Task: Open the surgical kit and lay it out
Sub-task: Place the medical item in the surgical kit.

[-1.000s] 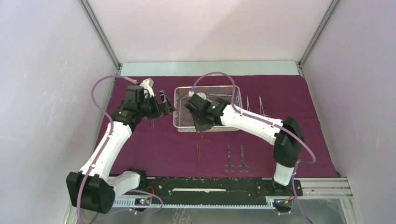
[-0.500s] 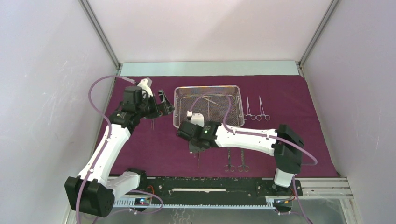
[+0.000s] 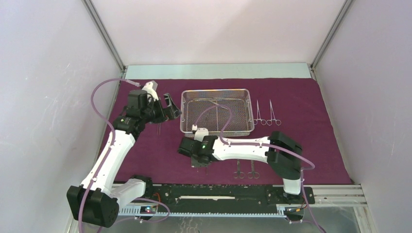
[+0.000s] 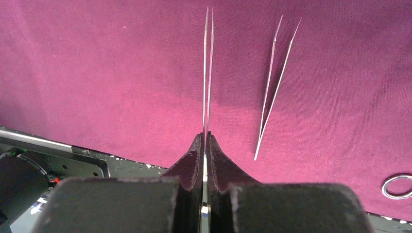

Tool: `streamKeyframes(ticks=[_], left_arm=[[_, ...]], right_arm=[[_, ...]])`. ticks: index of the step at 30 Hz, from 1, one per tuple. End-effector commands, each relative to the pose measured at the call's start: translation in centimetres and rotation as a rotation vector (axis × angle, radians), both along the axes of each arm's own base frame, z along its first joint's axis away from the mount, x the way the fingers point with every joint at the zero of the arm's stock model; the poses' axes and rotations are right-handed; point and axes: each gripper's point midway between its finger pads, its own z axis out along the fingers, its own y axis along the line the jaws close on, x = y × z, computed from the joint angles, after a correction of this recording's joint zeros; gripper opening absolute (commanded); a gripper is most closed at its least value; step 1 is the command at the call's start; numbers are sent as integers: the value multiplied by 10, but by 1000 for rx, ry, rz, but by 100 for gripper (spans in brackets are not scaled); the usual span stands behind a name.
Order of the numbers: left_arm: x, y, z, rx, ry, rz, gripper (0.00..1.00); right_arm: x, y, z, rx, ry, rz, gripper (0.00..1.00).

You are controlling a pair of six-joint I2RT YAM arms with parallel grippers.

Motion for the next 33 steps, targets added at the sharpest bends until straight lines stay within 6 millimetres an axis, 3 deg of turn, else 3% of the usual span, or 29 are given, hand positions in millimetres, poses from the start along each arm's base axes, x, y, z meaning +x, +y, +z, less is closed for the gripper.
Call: streamKeyframes(ticks=[1, 14, 24, 33], left_arm=[[-2, -1, 0, -7, -19, -5, 100], [-3, 1, 2, 1, -31, 4, 100], [-3, 2, 3, 4, -34, 6, 100], [-3, 2, 3, 5, -33, 7, 100]], right_arm=[[1, 6, -3, 27, -18, -64, 4], [-7, -1, -30, -20, 26, -84, 6], [-10, -2, -31, -21, 31, -76, 24], [-10, -1, -20, -1, 15, -62, 28]])
